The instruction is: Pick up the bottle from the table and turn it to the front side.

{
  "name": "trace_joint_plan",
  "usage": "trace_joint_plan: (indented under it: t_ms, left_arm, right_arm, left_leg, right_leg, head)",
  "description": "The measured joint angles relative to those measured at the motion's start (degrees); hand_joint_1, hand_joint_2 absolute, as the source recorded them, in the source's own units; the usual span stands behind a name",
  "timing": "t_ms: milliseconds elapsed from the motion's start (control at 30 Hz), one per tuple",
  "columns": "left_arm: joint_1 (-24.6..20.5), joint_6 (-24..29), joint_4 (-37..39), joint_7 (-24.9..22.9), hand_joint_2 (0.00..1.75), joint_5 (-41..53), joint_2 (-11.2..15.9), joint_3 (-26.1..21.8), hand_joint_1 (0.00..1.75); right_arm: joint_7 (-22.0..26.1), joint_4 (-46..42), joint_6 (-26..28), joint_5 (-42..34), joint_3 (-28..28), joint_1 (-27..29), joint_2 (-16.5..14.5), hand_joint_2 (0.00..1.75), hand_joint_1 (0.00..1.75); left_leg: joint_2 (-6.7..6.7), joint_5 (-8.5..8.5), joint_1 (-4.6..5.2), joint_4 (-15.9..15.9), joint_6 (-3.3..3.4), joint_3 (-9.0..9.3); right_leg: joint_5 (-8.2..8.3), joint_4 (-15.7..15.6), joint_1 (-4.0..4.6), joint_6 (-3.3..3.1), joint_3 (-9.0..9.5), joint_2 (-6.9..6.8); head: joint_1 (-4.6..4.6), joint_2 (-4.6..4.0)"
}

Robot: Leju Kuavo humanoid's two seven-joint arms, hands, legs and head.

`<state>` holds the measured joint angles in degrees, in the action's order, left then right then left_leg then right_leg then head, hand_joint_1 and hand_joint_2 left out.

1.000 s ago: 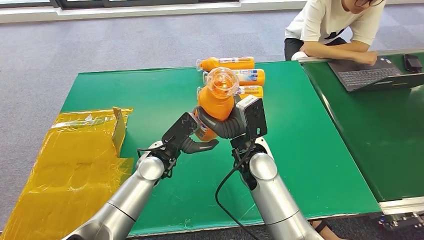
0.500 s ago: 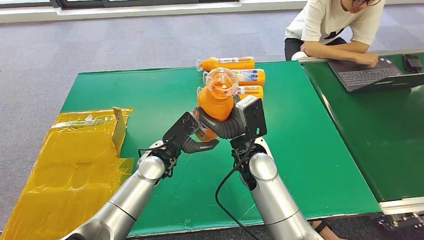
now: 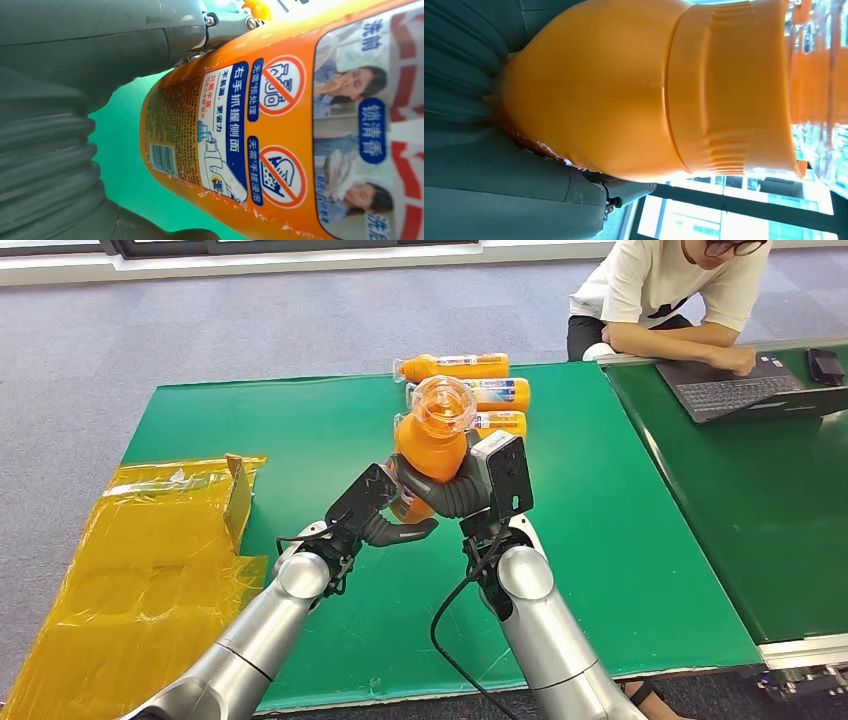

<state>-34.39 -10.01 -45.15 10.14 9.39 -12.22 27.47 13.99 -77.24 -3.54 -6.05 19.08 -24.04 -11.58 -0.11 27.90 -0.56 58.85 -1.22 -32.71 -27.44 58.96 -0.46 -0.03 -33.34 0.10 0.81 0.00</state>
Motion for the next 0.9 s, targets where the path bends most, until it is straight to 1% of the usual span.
trace_joint_plan:
  t_ms: [900]
  left_arm:
    - [0.0,0.0,0.0,0.0,1.75,0.0,0.0,0.0,0.0]
  right_arm:
    - [0.0,0.1,0.0,0.0,0.0,0.0,-0.1,1.75,1.75]
  left_leg:
    - [0.0,0.0,0.0,0.0,0.0,0.0]
  right_leg:
    - [0.0,0.0,0.0,0.0,0.0,0.0]
  head:
    - [0.0,0.0]
